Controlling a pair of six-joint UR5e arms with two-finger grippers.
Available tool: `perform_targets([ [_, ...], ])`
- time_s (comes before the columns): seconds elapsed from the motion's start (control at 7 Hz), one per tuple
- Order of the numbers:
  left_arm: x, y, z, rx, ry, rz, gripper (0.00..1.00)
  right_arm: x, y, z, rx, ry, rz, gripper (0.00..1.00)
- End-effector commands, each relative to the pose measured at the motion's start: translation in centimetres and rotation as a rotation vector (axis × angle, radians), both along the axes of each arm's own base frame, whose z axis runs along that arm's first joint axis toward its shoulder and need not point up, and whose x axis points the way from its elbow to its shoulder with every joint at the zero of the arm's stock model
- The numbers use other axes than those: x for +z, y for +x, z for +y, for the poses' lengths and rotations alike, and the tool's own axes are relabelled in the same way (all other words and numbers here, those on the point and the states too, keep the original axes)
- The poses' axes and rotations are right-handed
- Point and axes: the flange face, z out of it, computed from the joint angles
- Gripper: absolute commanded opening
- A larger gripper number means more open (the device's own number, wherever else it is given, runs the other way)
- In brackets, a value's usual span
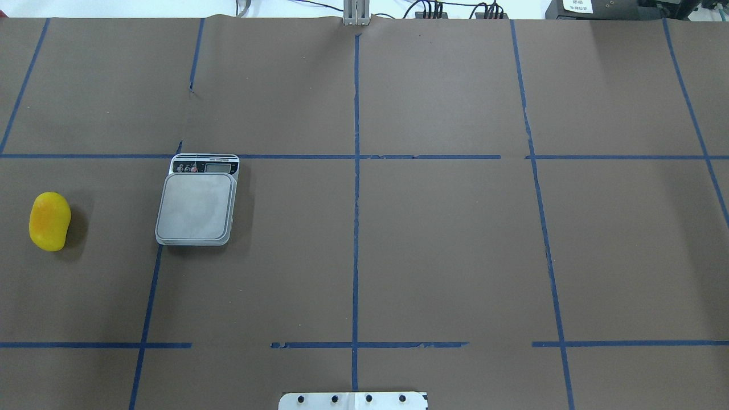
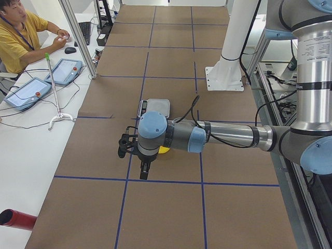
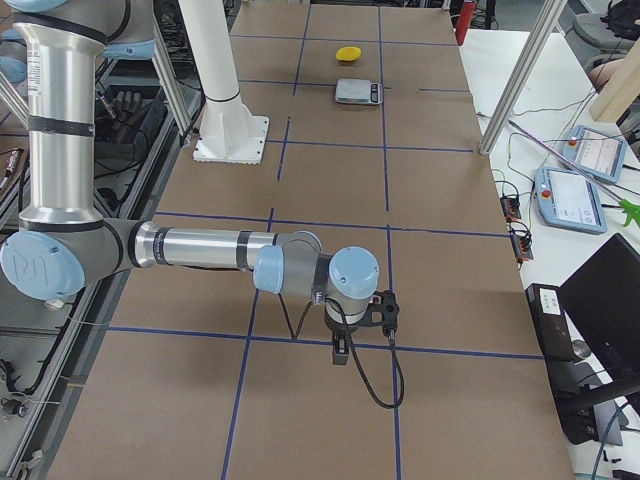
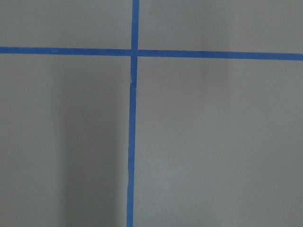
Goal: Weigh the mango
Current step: 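Move the left gripper down toward the yellow mango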
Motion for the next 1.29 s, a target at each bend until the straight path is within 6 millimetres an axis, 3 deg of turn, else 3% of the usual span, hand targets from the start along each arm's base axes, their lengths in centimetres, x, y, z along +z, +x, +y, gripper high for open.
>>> perform_targets([
  [0.0, -0.6, -0.1, 0.3, 0.0, 0.017, -0.003, 1.0, 0.0, 0.0, 0.0, 0.0, 0.0, 0.0, 1.0],
  [0.43, -0.6, -0.1, 0.4, -0.002, 0.011, -0.001, 1.0, 0.0, 0.0, 0.0, 0.0, 0.0, 0.0, 1.0],
  [0.71, -0.2, 1.1, 0.1, 0.006, -0.012, 0.004, 1.0, 0.0, 0.0, 0.0, 0.001, -0.001, 0.0, 1.0],
  [1.14, -2.7, 14.0, -1.9, -0.015, -0.102, 0.057, 1.0, 0.0, 0.0, 0.0, 0.0, 0.0, 0.0, 1.0],
])
